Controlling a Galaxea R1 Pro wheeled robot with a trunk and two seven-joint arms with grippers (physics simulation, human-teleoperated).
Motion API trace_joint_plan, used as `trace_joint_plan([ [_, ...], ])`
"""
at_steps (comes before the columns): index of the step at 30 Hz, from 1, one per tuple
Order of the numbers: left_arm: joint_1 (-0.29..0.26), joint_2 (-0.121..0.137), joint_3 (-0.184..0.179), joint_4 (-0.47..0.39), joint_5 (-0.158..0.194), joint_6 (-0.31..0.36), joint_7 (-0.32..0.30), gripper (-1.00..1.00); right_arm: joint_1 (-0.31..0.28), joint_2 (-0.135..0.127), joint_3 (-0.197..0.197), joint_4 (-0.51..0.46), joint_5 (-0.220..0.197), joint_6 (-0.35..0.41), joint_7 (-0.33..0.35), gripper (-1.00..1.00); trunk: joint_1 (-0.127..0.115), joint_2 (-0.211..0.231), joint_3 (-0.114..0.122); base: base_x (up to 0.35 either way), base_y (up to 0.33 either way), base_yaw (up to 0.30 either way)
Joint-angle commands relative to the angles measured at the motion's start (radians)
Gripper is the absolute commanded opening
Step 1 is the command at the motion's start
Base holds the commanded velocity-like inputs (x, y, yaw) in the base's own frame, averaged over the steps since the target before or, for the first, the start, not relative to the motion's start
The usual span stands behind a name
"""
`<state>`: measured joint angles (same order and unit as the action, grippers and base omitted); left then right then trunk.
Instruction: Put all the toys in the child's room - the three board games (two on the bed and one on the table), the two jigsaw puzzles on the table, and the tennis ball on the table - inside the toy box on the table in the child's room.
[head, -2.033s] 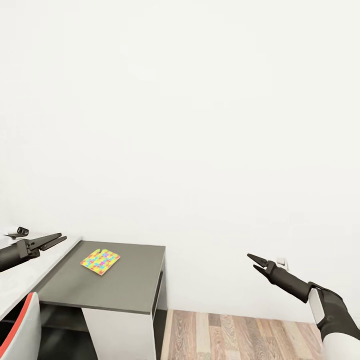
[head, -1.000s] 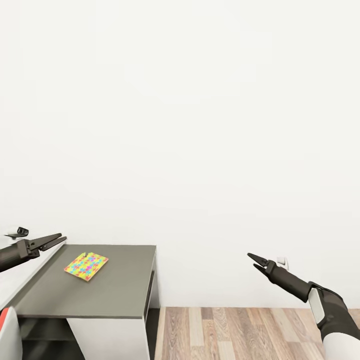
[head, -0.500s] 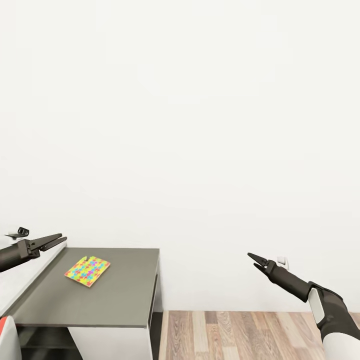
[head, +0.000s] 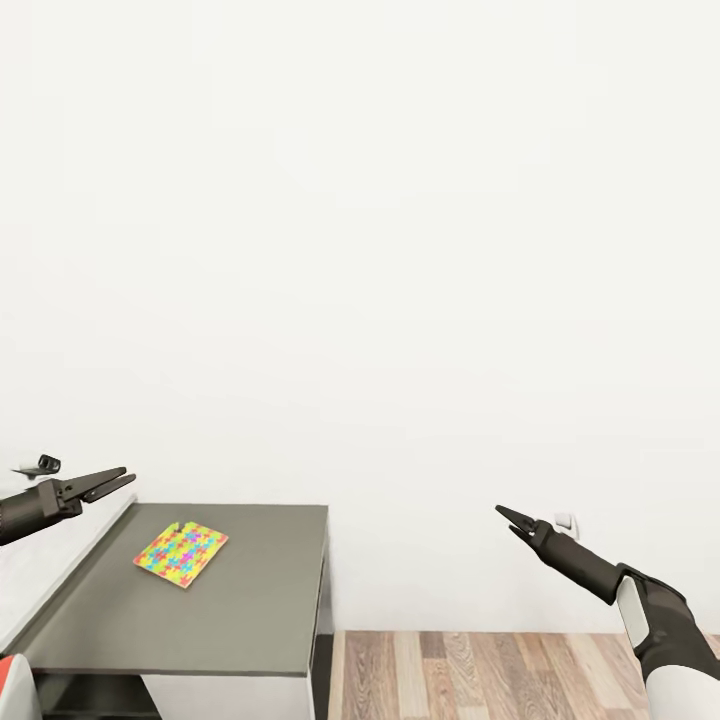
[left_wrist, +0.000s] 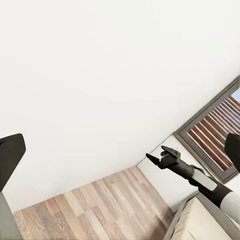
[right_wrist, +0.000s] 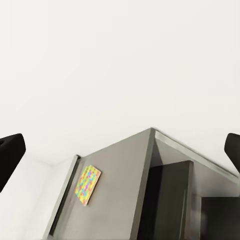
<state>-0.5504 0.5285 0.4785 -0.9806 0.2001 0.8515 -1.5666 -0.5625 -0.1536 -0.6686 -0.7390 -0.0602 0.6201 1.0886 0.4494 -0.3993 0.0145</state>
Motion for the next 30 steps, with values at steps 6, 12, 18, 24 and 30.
trace_joint_plan([
  [6, 0.0, -0.002, 0.0, 0.0, -0.002, 0.011, -0.004, 1.0, 0.0, 0.001, -0.001, 0.001, 0.0, 0.001, 0.0, 1.0, 0.001, -0.001, 0.0, 0.158, 0.129, 0.0],
  [12, 0.0, -0.002, 0.0, 0.0, -0.002, 0.011, -0.004, 1.0, 0.0, 0.007, 0.0, 0.001, 0.006, -0.001, -0.001, 1.0, 0.001, -0.001, 0.0, 0.164, 0.08, 0.0],
  [18, 0.0, -0.002, 0.0, 0.0, -0.002, 0.011, -0.004, 1.0, 0.0, 0.003, -0.001, 0.003, 0.004, -0.002, -0.001, 1.0, 0.001, -0.001, 0.0, 0.182, 0.086, 0.0],
  [24, 0.0, -0.002, 0.0, 0.0, -0.002, 0.011, -0.004, 1.0, 0.0, 0.006, -0.001, 0.004, 0.007, -0.002, -0.002, 1.0, 0.001, -0.001, 0.0, 0.116, 0.082, 0.0],
  [30, 0.0, -0.002, 0.0, 0.0, -0.002, 0.009, -0.004, 1.0, 0.0, 0.002, 0.0, 0.004, 0.0, 0.001, 0.001, 1.0, 0.001, -0.001, 0.0, 0.022, 0.014, 0.0],
])
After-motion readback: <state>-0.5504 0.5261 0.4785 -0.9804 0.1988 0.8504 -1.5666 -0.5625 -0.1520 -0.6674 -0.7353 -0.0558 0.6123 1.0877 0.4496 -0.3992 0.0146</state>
